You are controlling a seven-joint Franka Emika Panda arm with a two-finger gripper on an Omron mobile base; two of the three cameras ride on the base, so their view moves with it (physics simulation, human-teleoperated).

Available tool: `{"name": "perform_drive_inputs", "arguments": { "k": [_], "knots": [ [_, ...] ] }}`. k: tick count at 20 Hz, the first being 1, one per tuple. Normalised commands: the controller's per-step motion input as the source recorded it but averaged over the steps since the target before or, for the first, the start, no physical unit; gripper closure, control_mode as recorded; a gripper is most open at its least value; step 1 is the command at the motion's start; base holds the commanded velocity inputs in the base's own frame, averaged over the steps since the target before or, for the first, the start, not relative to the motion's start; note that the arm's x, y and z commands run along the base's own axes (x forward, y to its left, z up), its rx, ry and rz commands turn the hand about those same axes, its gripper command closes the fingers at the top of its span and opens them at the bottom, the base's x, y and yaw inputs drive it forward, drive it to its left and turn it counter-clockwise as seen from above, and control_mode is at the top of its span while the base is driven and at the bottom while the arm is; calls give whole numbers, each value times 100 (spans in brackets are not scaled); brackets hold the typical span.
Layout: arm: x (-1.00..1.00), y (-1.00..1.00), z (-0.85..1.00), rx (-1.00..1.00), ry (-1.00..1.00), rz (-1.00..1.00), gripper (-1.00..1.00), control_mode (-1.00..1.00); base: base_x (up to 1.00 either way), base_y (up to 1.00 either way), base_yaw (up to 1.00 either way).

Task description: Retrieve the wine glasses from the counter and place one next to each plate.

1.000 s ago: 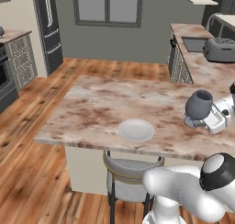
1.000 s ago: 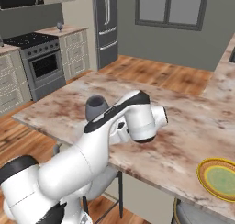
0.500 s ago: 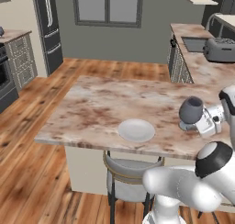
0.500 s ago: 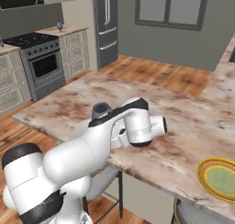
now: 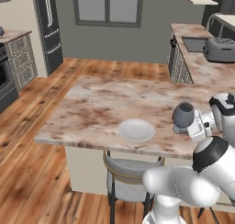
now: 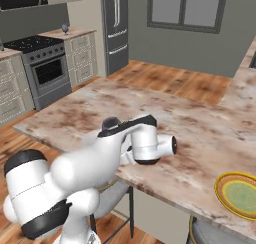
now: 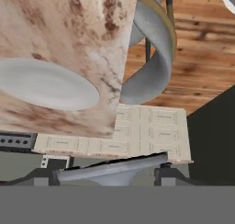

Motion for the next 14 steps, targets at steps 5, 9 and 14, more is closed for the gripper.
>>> {"name": "perform_drive_inputs", "arguments": {
  "k": [5, 9, 14],
  "knots": [
    [48, -8, -28, 0, 0, 0, 100, -100, 0, 0, 0],
    [42, -16, -30, 0, 0, 0, 100, -100, 0, 0, 0],
    [34, -26, -41, 0, 6, 0, 100, -100, 0, 0, 0]
  ]
}}
